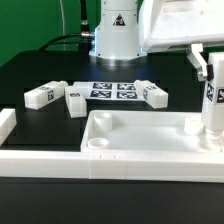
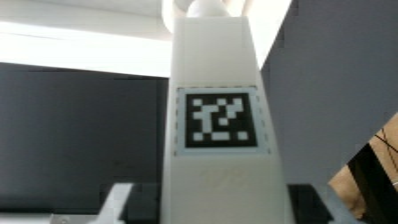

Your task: Assemble desk

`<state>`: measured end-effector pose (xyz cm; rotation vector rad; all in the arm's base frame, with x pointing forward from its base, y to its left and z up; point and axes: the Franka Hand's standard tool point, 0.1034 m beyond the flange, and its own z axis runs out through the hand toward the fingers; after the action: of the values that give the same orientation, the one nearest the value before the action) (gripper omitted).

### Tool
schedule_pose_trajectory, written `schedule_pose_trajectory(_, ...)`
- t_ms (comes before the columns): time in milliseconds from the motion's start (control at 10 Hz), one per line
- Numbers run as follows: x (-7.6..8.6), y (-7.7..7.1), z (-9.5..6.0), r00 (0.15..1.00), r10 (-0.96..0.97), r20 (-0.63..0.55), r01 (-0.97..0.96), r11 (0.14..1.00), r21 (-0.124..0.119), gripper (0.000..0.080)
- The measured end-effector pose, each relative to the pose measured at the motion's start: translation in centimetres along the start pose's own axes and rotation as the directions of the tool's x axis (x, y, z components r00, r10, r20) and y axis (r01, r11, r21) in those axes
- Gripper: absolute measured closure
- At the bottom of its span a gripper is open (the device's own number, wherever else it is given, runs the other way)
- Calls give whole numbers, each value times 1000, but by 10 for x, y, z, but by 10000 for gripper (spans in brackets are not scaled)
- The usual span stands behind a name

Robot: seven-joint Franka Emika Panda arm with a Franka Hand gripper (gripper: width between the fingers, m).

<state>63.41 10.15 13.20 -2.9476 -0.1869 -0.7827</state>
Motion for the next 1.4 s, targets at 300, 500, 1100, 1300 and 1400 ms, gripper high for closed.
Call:
schedule_pose_trajectory(300, 0, 0, 2, 999, -46, 11, 46, 999, 2, 509)
schedule_pose_trajectory(500, 2, 2, 4, 997, -76, 22, 76, 997, 4, 509)
schedule_pose_trajectory(1100, -1, 4, 9, 996, -82, 20, 82, 997, 1, 509)
schedule_pose_trajectory(1300, -6, 5, 14, 996, -83, 28, 83, 997, 2, 509)
schedule_pose_trajectory(1400, -7, 5, 15, 996, -83, 30, 83, 997, 3, 509)
